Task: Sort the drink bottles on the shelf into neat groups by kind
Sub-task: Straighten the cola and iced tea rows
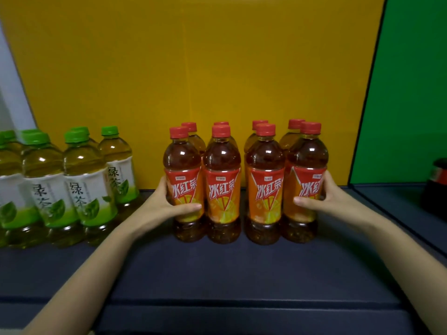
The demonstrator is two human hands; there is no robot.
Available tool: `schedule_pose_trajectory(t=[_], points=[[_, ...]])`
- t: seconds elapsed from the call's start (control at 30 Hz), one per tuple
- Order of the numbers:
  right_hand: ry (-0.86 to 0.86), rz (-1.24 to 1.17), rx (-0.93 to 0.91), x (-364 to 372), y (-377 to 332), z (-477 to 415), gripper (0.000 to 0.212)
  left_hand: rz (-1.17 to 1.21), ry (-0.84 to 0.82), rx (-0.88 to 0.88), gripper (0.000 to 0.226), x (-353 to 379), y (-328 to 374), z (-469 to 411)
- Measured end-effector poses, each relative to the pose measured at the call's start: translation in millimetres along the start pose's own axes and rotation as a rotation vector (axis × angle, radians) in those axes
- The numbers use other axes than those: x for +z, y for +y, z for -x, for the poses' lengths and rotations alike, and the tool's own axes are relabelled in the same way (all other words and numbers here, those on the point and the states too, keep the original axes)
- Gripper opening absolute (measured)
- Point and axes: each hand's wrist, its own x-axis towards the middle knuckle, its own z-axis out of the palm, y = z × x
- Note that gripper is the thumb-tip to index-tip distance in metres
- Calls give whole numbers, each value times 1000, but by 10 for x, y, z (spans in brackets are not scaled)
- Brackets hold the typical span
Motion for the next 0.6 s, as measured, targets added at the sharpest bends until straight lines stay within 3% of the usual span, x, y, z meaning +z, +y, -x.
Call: schedule_pose_trajectory(t=[0.17, 0.33, 0.5, 0.6], points=[[42, -111, -19, 95, 42, -50, 131, 109, -155, 48, 121, 6, -95, -116], [73, -173, -24, 151, 62, -38, 118, 180, -162, 83, 117, 36, -130, -134], [70, -159, -37, 179, 55, -28, 121, 207, -164, 78, 111, 70, -133, -148], [72, -172, -55, 201, 53, -31, 107, 206, -165, 92, 105, 113, -118, -142]])
